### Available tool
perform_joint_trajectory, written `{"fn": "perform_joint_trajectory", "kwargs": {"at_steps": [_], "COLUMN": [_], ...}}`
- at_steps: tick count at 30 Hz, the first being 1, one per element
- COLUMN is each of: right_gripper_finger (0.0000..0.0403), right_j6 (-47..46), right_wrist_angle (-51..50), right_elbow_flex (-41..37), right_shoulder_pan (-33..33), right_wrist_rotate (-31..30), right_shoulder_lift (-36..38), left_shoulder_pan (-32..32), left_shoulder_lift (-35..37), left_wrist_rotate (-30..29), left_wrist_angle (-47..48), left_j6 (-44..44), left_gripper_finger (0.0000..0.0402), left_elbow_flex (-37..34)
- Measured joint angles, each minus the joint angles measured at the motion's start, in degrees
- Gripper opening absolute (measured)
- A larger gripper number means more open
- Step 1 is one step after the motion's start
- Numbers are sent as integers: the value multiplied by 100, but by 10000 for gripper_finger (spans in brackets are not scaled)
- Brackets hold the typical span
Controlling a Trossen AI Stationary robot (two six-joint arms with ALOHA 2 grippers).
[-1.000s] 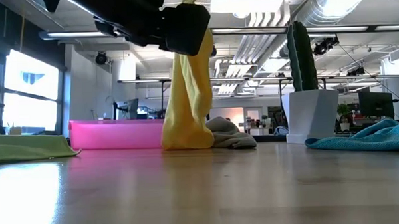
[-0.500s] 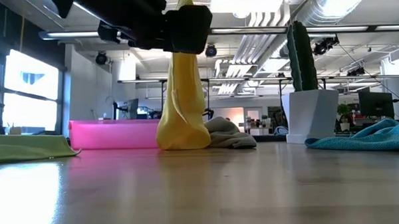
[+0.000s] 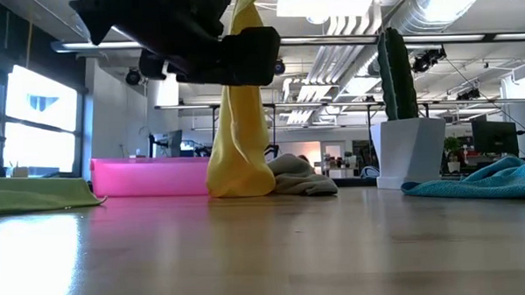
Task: Fold microfiber towels
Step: Fold the yellow towel on the table
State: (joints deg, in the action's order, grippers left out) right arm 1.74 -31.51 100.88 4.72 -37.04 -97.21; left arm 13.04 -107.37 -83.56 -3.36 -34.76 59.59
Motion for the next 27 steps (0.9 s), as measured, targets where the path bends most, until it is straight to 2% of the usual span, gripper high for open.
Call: {"fn": "perform_joint_trajectory", "kwargs": {"at_steps": [6,10,15,20,24,27], "right_gripper_finger": [0,0,0,0,0,0], "right_j6": [25,25,26,25,26,-31], "right_wrist_angle": [2,2,-2,-358,-1095,-1725], "right_elbow_flex": [0,-2,-2,-2,-2,-2], "right_shoulder_pan": [-18,-18,-18,-18,-18,-14], "right_wrist_rotate": [1,0,0,1,254,887], "right_shoulder_lift": [0,0,0,0,0,0], "left_shoulder_pan": [-104,-151,-133,-42,100,261], "left_shoulder_lift": [-9,-219,-458,-422,-136,194], "left_wrist_rotate": [860,1278,1477,1291,1418,1659], "left_wrist_angle": [1597,2040,1982,2024,2110,2203], "left_j6": [-1882,-2497,-2616,-2255,-1704,-1268], "left_gripper_finger": [149,148,108,14,13,3], "left_elbow_flex": [-4,-11,-7,-7,-3,-2]}}
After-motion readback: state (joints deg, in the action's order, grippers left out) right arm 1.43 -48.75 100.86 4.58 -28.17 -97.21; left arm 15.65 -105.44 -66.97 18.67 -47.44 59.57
